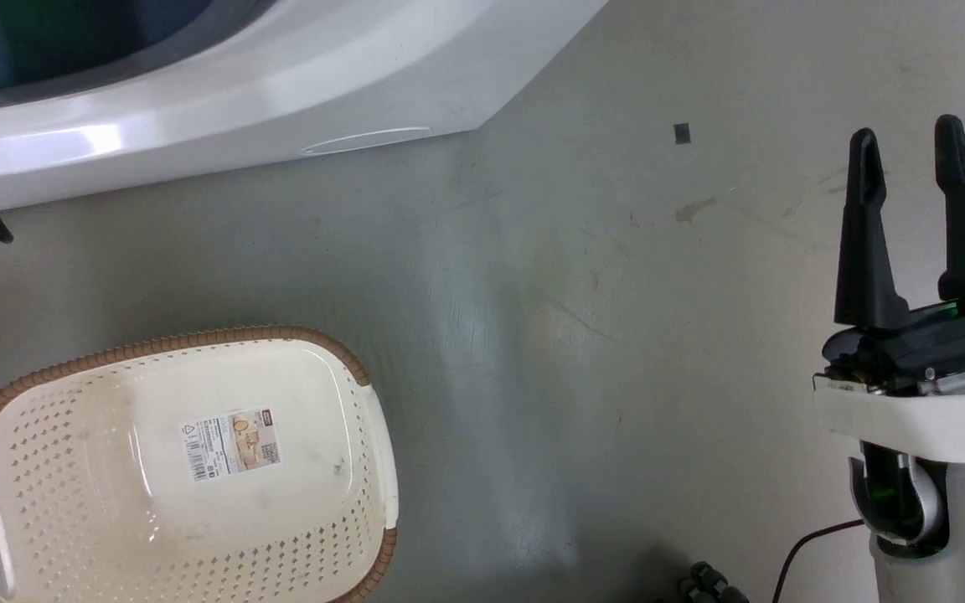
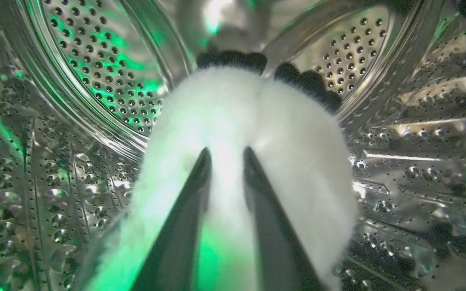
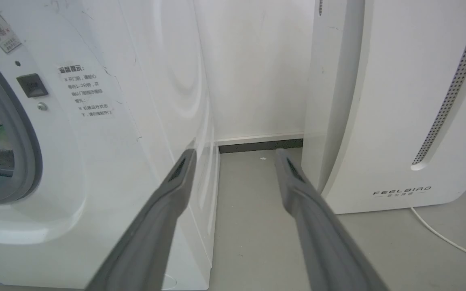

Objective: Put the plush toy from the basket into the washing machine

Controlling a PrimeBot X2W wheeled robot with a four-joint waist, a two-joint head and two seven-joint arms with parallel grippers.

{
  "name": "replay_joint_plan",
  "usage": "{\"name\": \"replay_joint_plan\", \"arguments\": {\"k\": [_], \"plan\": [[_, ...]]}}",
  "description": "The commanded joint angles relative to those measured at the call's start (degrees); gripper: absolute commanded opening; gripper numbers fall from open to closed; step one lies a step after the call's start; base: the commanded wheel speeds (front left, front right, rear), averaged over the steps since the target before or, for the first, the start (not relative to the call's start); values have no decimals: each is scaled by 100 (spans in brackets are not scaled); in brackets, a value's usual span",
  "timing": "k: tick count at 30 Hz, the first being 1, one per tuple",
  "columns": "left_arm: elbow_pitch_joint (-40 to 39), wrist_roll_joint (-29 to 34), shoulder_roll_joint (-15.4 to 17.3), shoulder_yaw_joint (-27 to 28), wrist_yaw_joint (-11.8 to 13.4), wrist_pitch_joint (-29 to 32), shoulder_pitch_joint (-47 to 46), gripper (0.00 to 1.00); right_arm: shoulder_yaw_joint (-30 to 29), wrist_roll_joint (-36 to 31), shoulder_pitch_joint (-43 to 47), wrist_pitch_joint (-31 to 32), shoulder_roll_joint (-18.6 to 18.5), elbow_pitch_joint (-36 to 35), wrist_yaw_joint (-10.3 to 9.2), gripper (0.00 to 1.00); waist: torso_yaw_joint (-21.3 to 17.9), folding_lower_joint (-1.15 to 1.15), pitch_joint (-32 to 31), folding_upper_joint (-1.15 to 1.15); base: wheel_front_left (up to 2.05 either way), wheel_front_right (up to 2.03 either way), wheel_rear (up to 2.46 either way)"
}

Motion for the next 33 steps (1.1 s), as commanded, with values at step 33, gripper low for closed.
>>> {"name": "replay_joint_plan", "arguments": {"k": [33], "plan": [[-1769,-53,-1008,341,122,-28,3451,100,-8,-532,807,-26,-3,451,-4,100,748,-1,-2258,0,0,0,0]]}}
